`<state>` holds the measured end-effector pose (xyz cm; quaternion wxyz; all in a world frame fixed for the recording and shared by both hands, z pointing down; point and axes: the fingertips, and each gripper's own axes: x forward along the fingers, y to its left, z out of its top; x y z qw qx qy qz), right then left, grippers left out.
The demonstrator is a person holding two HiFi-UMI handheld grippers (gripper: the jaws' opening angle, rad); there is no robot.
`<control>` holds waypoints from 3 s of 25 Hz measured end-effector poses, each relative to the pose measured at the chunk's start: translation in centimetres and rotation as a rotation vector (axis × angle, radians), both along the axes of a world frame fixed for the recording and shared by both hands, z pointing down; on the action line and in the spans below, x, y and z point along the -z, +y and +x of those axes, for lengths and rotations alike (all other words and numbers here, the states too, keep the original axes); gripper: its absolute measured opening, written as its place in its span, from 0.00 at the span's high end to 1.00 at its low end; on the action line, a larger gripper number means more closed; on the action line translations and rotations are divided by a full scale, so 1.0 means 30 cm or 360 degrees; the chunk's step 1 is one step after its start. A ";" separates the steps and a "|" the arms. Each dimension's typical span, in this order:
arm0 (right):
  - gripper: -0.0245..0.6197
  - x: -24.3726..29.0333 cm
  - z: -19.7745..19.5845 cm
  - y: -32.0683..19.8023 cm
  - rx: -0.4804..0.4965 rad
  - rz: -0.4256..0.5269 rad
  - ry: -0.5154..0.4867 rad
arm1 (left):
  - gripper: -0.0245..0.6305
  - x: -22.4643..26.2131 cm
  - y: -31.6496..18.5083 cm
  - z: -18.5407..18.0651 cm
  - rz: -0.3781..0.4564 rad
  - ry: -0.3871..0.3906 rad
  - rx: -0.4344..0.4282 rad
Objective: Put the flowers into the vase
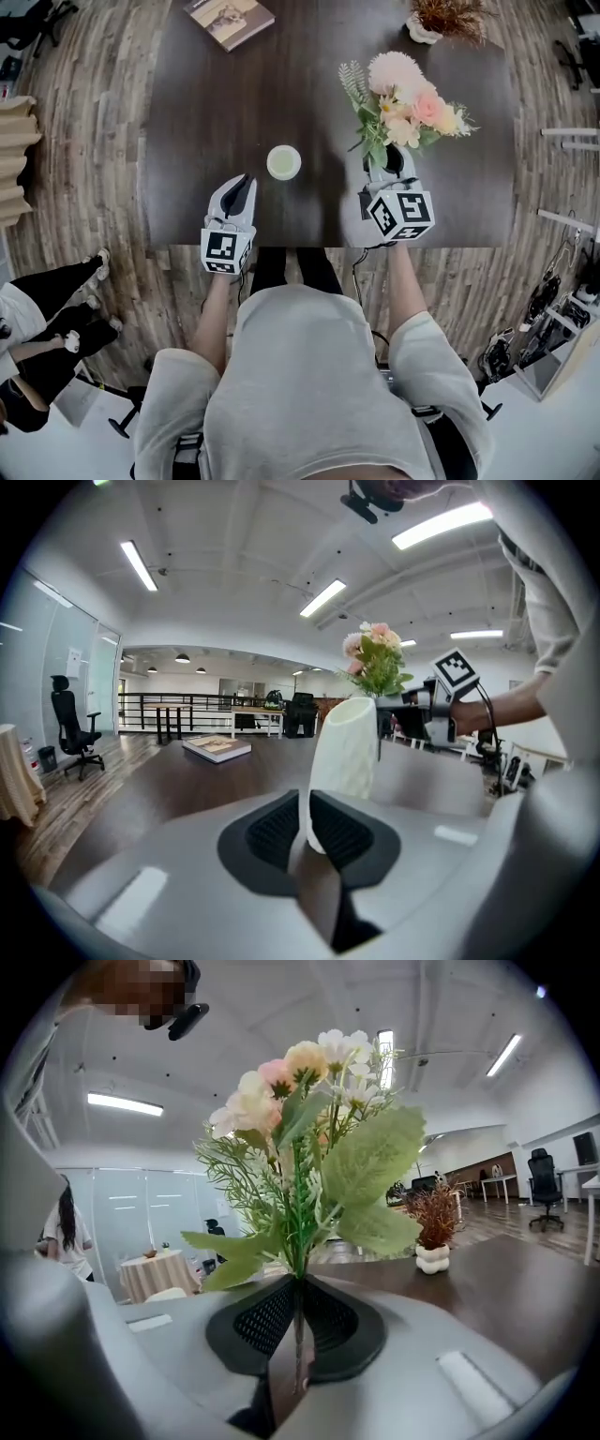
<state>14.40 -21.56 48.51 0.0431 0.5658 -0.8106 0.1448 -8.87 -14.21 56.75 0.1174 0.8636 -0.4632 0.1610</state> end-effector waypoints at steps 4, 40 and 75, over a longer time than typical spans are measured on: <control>0.92 0.087 -0.078 0.032 0.0090 0.0073 -0.0051 | 0.83 0.017 0.029 0.019 0.0045 0.0007 -0.0023; 0.92 0.396 -0.452 0.153 0.0362 0.0310 -0.0131 | 0.41 -0.034 -0.104 0.291 0.0209 -0.0089 -0.0338; 0.51 -0.003 -0.534 0.204 0.0387 0.0122 0.0185 | 0.41 -0.035 -0.115 0.285 0.0232 -0.0068 -0.0322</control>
